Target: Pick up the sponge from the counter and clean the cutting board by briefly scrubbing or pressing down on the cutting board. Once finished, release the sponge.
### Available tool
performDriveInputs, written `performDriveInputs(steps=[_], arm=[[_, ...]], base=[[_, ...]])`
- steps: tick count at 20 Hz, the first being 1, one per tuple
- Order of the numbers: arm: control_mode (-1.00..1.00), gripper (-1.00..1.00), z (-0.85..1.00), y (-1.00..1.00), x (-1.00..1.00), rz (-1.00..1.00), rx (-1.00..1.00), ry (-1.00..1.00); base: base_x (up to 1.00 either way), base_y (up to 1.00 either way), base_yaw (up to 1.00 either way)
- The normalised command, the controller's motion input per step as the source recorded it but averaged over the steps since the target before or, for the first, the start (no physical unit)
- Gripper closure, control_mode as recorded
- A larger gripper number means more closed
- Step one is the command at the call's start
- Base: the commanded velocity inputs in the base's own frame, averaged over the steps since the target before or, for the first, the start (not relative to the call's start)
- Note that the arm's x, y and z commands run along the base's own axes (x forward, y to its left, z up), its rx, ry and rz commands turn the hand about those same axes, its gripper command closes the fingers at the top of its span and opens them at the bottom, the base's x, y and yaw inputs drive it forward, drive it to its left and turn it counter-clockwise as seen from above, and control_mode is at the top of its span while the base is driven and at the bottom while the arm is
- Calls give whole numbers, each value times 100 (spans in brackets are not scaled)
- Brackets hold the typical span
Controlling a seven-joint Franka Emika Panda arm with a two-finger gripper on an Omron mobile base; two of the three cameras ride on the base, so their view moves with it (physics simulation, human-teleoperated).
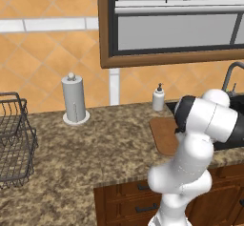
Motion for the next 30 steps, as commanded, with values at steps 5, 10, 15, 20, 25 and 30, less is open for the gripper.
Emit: performDriveInputs(steps=[5,10,15,20,25,30], arm=[[-100,100,-100,6,54,-16,0,8],[-100,100,-100,26,-16,-14,-4,-3],[-100,100,-100,39,12,-21,0,-14],[-100,100,-100,14,96,-28,0,-7],[-100,100,-100,36,93,-26,0,-38],[-100,100,-100,80,73,-22,0,-71]], base=[[0,0,0],[0,0,0],[0,0,0],[0,0,0],[0,0,0],[0,0,0]])
